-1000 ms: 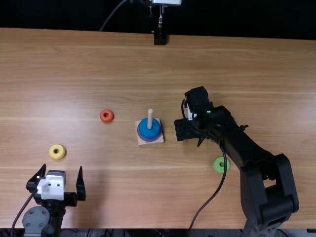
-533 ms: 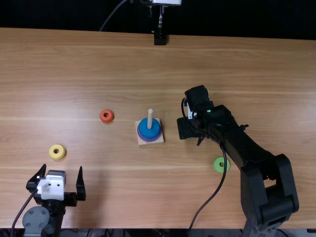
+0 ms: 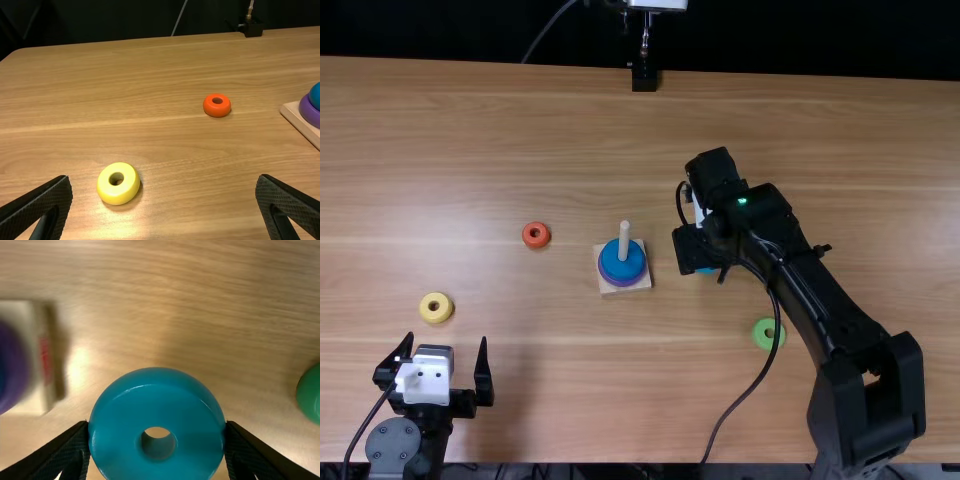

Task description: Build the Hanoi tower: stack the rings onto the peg from bottom to top in this color order: purple, dark blue, light blue, dark green, light green, yellow, orange.

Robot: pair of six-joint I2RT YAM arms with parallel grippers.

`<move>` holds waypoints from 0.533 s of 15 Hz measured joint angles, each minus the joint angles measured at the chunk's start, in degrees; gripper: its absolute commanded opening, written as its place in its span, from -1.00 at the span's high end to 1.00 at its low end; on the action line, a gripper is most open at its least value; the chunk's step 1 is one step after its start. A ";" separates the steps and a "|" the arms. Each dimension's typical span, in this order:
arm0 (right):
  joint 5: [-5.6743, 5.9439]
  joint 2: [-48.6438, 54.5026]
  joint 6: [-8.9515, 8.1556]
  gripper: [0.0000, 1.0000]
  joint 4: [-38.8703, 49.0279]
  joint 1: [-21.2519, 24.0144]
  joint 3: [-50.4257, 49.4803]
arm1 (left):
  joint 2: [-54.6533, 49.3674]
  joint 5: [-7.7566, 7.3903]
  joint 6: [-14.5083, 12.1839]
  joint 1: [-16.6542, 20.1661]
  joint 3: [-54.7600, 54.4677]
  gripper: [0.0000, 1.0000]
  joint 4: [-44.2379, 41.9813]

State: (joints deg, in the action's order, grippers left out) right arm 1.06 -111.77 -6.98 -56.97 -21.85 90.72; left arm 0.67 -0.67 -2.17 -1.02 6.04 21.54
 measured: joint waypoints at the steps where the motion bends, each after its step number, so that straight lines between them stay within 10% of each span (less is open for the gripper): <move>1: 0.00 0.74 0.00 1.00 -1.51 -0.81 1.66 | 0.02 0.00 0.02 0.00 0.00 -1.00 0.00; 8: -0.15 3.63 0.04 1.00 -10.56 -3.06 17.18 | 0.02 0.02 0.02 0.00 0.00 -1.00 0.02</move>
State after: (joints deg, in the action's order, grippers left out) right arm 0.91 -108.14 -6.94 -67.53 -24.91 107.90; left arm 0.69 -0.64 -2.15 -1.02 6.04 21.56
